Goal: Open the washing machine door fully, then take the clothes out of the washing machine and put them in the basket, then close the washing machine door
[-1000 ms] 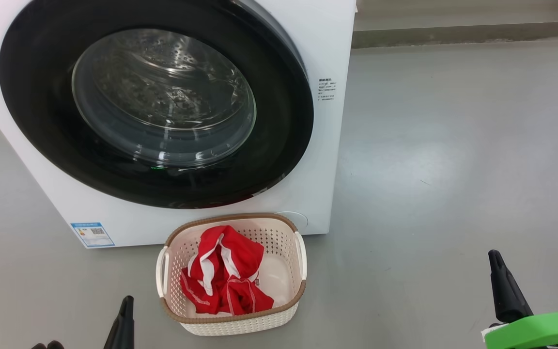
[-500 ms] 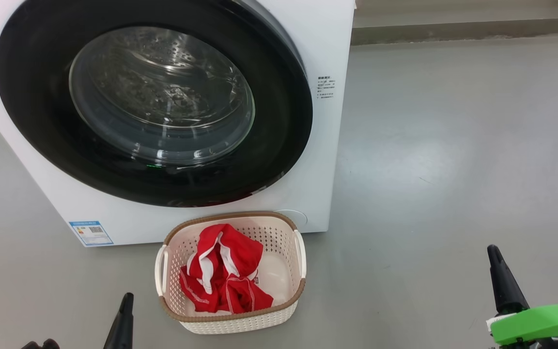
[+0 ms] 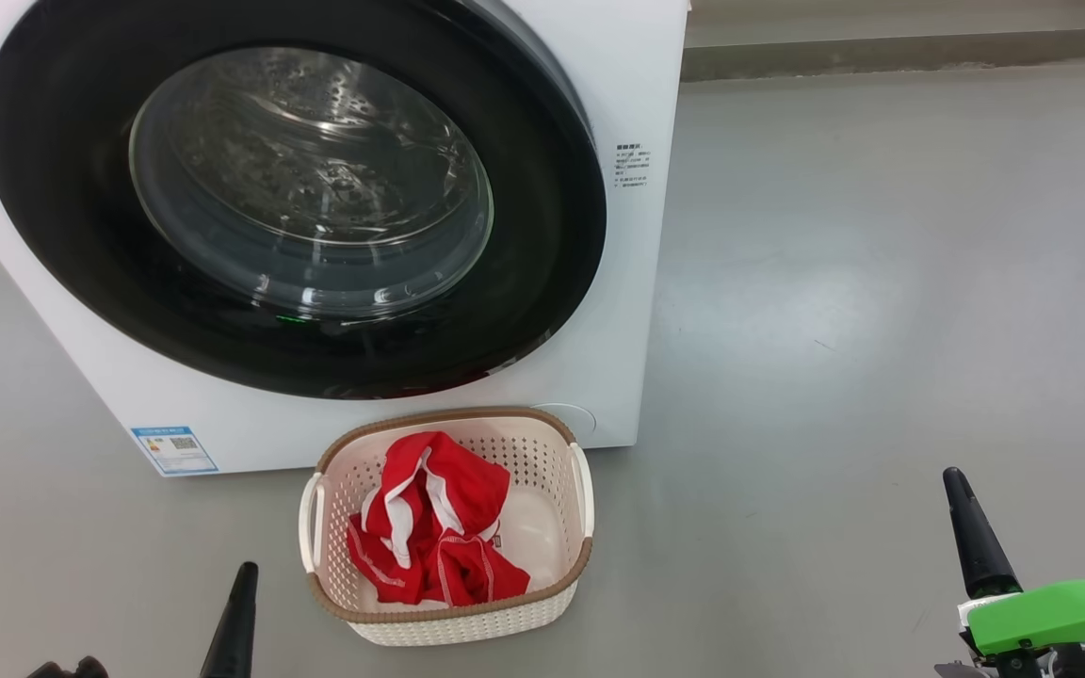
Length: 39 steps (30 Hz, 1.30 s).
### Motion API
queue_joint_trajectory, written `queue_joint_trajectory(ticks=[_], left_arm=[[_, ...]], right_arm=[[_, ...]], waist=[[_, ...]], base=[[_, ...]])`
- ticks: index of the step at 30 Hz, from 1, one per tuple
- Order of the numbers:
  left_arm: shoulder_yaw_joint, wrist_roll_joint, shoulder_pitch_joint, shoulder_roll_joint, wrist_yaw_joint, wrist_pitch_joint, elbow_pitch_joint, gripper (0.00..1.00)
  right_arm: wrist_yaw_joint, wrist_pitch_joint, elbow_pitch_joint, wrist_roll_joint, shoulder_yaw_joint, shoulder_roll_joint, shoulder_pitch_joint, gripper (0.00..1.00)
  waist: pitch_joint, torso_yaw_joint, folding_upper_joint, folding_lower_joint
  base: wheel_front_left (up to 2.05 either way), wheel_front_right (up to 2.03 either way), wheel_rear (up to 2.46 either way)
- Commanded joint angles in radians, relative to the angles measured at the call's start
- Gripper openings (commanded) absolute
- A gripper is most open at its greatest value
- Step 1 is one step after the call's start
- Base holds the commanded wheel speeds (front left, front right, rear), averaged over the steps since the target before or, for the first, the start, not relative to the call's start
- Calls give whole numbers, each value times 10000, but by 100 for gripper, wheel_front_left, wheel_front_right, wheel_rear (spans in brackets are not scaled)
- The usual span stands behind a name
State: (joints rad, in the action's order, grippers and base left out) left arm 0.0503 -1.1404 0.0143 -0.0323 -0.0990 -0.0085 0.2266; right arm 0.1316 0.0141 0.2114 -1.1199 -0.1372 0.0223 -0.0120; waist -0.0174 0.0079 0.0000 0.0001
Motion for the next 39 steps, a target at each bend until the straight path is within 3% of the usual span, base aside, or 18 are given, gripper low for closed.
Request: queue_joint_trajectory(ticks=[1, 39], left_arm=[[296, -326, -542, -135, -159, 99, -183, 0], [629, -4560, -1206, -178, -312, 1190, 180, 0]], right_arm=[[3, -124, -194, -345, 160, 179, 517, 0], [-9, -1243, 319, -4762, 231, 276, 1181, 0]], waist=[[8, -3, 0, -1], [199, -77, 0, -1]], base=[[0, 0, 0], [0, 0, 0]])
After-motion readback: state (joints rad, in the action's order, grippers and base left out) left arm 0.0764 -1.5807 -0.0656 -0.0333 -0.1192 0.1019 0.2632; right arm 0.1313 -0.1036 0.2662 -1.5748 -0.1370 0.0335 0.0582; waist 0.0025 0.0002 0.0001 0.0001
